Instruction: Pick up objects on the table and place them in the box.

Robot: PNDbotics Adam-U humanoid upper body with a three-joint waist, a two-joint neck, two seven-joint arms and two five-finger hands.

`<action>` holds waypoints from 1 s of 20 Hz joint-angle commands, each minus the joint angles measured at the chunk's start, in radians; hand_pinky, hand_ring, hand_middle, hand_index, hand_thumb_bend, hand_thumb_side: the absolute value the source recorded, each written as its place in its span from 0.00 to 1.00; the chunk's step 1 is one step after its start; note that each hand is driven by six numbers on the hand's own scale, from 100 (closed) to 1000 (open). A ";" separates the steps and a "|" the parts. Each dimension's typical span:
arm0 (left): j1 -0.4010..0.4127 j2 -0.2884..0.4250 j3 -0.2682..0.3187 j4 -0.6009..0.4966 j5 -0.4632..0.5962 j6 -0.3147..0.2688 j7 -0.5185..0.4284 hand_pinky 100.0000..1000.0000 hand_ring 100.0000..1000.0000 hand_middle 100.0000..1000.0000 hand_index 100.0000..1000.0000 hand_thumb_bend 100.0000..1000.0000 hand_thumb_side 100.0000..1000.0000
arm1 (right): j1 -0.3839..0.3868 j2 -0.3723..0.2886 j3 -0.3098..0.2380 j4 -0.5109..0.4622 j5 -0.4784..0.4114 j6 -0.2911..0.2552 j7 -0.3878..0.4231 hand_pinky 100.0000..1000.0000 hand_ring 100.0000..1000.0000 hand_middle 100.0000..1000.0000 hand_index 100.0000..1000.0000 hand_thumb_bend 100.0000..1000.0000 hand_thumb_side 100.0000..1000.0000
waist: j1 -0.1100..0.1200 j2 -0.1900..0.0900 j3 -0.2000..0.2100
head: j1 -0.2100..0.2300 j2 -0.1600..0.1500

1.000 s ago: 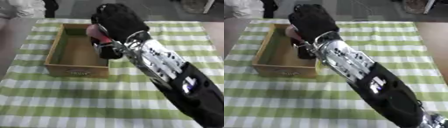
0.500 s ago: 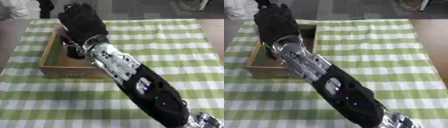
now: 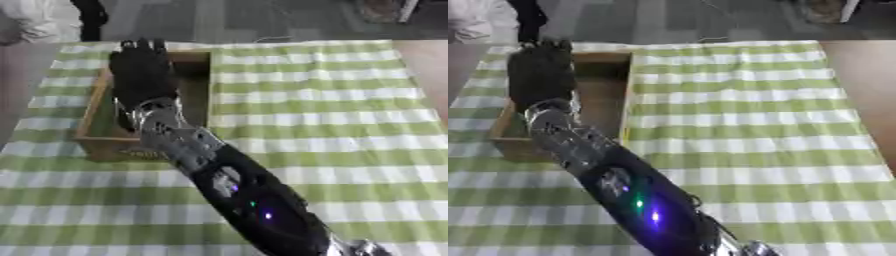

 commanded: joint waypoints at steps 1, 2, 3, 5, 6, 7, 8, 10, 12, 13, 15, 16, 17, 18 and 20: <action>-0.003 0.011 -0.002 -0.019 0.007 -0.002 -0.007 0.39 0.39 0.46 0.77 0.00 0.88 | -0.010 0.035 -0.023 0.035 -0.013 0.034 -0.063 0.82 0.76 0.56 0.67 0.00 0.23 | 0.009 -0.013 0.004 | -0.004 -0.013; -0.003 0.011 -0.002 -0.019 0.008 -0.002 -0.007 0.39 0.39 0.46 0.77 0.00 0.88 | -0.008 0.038 -0.025 0.044 -0.022 0.040 -0.074 0.82 0.76 0.56 0.68 0.00 0.24 | 0.010 -0.012 0.005 | -0.005 -0.014; -0.002 0.010 -0.002 -0.019 0.008 -0.002 -0.008 0.39 0.39 0.46 0.77 0.00 0.88 | -0.007 0.041 -0.026 0.052 -0.031 0.044 -0.083 0.82 0.76 0.57 0.69 0.00 0.24 | 0.011 -0.011 0.005 | -0.005 -0.015; -0.002 0.009 -0.003 -0.019 0.008 -0.002 -0.009 0.39 0.39 0.46 0.77 0.00 0.89 | -0.007 0.045 -0.029 0.060 -0.046 0.049 -0.099 0.82 0.76 0.58 0.70 0.00 0.25 | 0.012 -0.011 0.006 | -0.006 -0.016; -0.001 0.009 -0.003 -0.019 0.008 -0.002 -0.010 0.39 0.39 0.46 0.77 0.00 0.88 | -0.008 0.047 -0.031 0.063 -0.052 0.052 -0.106 0.83 0.77 0.58 0.71 0.00 0.26 | 0.013 -0.010 0.006 | -0.006 -0.017; -0.001 0.009 -0.003 -0.019 0.008 -0.003 -0.010 0.39 0.39 0.46 0.77 0.00 0.88 | -0.008 0.049 -0.034 0.067 -0.056 0.057 -0.112 0.83 0.77 0.58 0.72 0.00 0.27 | 0.013 -0.010 0.007 | -0.006 -0.017; -0.001 0.009 -0.003 -0.019 0.008 -0.003 -0.011 0.39 0.39 0.46 0.77 0.00 0.88 | -0.009 0.053 -0.037 0.071 -0.060 0.062 -0.116 0.83 0.77 0.59 0.74 0.00 0.29 | 0.014 -0.011 0.007 | -0.007 -0.017; 0.000 0.009 -0.004 -0.019 0.009 -0.002 -0.012 0.39 0.39 0.46 0.77 0.00 0.89 | -0.011 0.059 -0.042 0.073 -0.072 0.074 -0.123 0.84 0.78 0.61 0.79 0.00 0.34 | 0.014 -0.011 0.008 | -0.007 -0.016; 0.000 0.009 -0.004 -0.019 0.009 -0.002 -0.013 0.39 0.39 0.46 0.77 0.00 0.89 | -0.013 0.063 -0.044 0.067 -0.083 0.085 -0.127 0.85 0.78 0.63 0.84 0.00 0.37 | 0.015 -0.012 0.009 | -0.007 -0.016; 0.000 0.009 -0.004 -0.019 0.009 -0.002 -0.013 0.39 0.39 0.46 0.77 0.00 0.89 | -0.014 0.063 -0.045 0.063 -0.088 0.090 -0.127 0.85 0.79 0.65 0.87 0.00 0.41 | 0.014 -0.013 0.009 | -0.007 -0.015; 0.001 0.009 -0.004 -0.019 0.009 -0.001 -0.014 0.39 0.39 0.46 0.77 0.00 0.89 | -0.017 0.063 -0.049 0.058 -0.090 0.111 -0.126 0.86 0.80 0.67 0.91 0.00 0.53 | 0.014 -0.014 0.009 | -0.007 -0.016; 0.001 0.009 -0.004 -0.019 0.009 0.000 -0.014 0.39 0.39 0.46 0.77 0.00 0.89 | -0.019 0.062 -0.052 0.056 -0.086 0.124 -0.124 0.86 0.80 0.68 0.94 0.00 0.64 | 0.014 -0.014 0.009 | -0.006 -0.016; 0.001 0.009 -0.004 -0.019 0.009 0.000 -0.014 0.39 0.39 0.46 0.77 0.00 0.89 | -0.021 0.061 -0.055 0.054 -0.080 0.138 -0.121 0.86 0.80 0.68 0.95 0.00 0.68 | 0.014 -0.015 0.009 | -0.006 -0.017; 0.001 0.009 -0.004 -0.019 0.009 0.000 -0.014 0.39 0.39 0.46 0.77 0.00 0.89 | -0.023 0.061 -0.057 0.053 -0.074 0.151 -0.117 0.87 0.81 0.69 0.96 0.03 0.74 | 0.013 -0.015 0.008 | -0.006 -0.017; 0.002 0.009 -0.004 -0.019 0.009 0.000 -0.014 0.39 0.39 0.46 0.77 0.00 0.89 | -0.025 0.060 -0.063 0.053 -0.056 0.178 -0.105 0.87 0.82 0.70 0.97 0.11 0.79 | 0.014 -0.016 0.009 | -0.006 -0.017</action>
